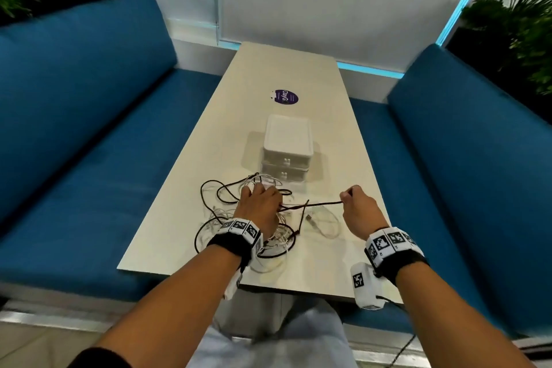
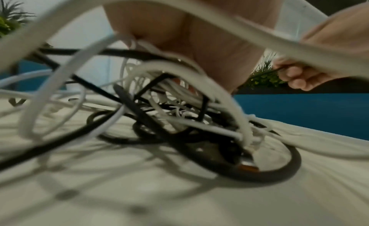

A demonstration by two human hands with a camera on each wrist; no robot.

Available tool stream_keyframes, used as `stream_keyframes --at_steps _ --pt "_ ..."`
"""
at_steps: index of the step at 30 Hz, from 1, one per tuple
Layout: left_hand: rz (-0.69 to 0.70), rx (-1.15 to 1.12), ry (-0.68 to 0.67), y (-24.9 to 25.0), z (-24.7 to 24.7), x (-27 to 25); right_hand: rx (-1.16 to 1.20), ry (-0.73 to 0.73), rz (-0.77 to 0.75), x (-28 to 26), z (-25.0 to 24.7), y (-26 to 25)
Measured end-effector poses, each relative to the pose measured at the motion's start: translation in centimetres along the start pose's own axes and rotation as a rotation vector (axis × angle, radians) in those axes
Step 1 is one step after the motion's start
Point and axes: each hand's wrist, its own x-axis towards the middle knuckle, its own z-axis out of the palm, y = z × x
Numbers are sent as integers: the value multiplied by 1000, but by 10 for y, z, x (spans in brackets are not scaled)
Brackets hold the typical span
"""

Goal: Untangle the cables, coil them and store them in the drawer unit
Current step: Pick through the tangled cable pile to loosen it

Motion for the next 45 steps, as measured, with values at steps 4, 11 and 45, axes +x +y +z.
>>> stream_keyframes --at_steps 4,11,45 --pt "73 43 -55 16 0 -1 30 -15 -119 -7 3 1" --pt "95 -24 -7 27 4 -8 358 -70 -256 -12 35 -25" --pt "90 169 -111 -5 2 -4 -653 -162 -231 -17 28 -10"
